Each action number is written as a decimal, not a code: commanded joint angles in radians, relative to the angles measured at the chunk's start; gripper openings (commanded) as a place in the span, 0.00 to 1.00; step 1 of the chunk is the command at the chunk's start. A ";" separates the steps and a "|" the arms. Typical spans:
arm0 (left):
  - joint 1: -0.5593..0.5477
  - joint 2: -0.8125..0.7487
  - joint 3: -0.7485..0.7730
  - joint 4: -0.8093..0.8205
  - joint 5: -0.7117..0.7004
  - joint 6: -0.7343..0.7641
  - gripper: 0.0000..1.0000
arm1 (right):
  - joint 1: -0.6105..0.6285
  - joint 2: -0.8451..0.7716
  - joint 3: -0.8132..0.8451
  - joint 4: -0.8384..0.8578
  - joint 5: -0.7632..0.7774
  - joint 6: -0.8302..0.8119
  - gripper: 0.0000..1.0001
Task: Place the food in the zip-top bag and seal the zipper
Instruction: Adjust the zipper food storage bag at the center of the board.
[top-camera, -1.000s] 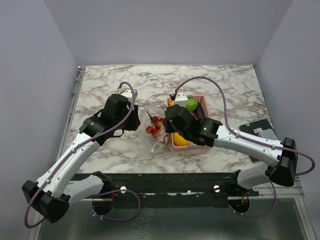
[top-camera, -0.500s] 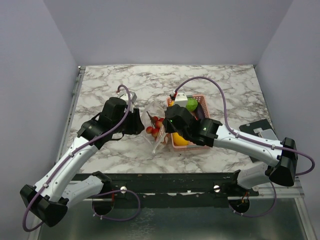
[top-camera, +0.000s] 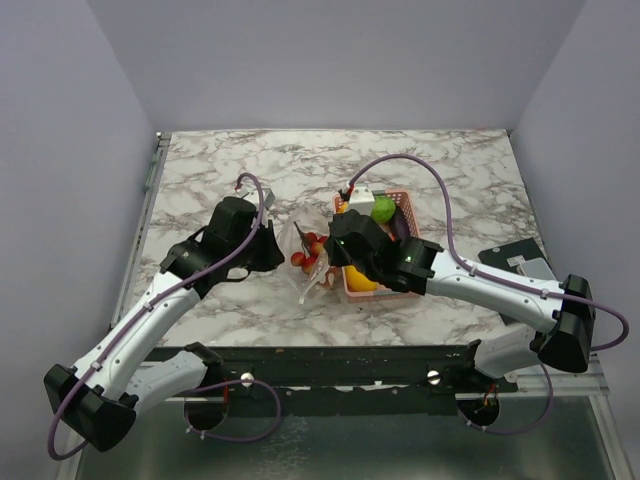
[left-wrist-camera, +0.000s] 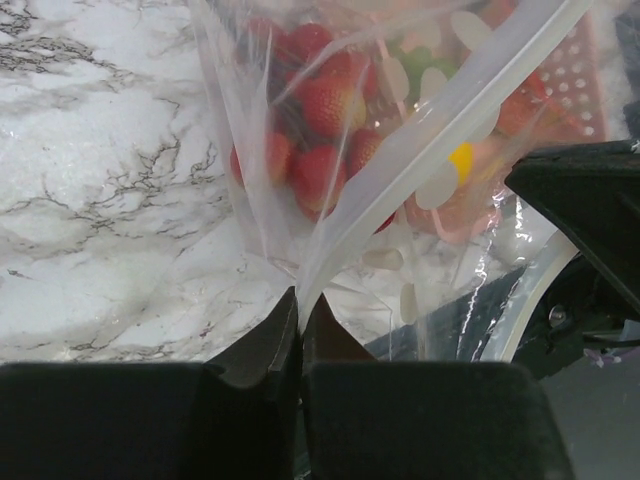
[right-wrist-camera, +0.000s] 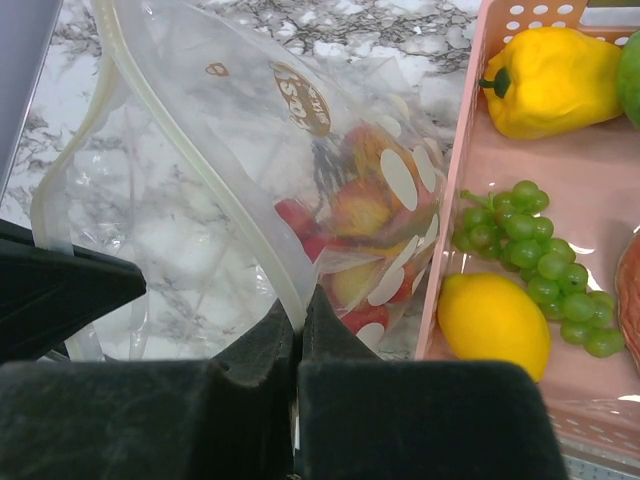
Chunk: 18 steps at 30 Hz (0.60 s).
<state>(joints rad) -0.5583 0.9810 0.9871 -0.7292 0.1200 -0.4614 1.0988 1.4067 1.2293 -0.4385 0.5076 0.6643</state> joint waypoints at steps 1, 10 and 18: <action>0.004 0.018 0.076 0.006 -0.018 0.014 0.02 | 0.007 0.004 -0.008 0.017 0.002 -0.011 0.01; 0.004 0.102 0.325 -0.126 -0.096 0.098 0.00 | 0.007 0.019 0.078 -0.021 0.075 -0.078 0.01; 0.003 0.154 0.385 -0.169 -0.153 0.134 0.00 | -0.006 0.067 0.150 -0.041 0.101 -0.124 0.01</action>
<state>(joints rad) -0.5583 1.1160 1.3682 -0.8562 0.0139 -0.3588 1.0985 1.4399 1.3449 -0.4648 0.5674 0.5747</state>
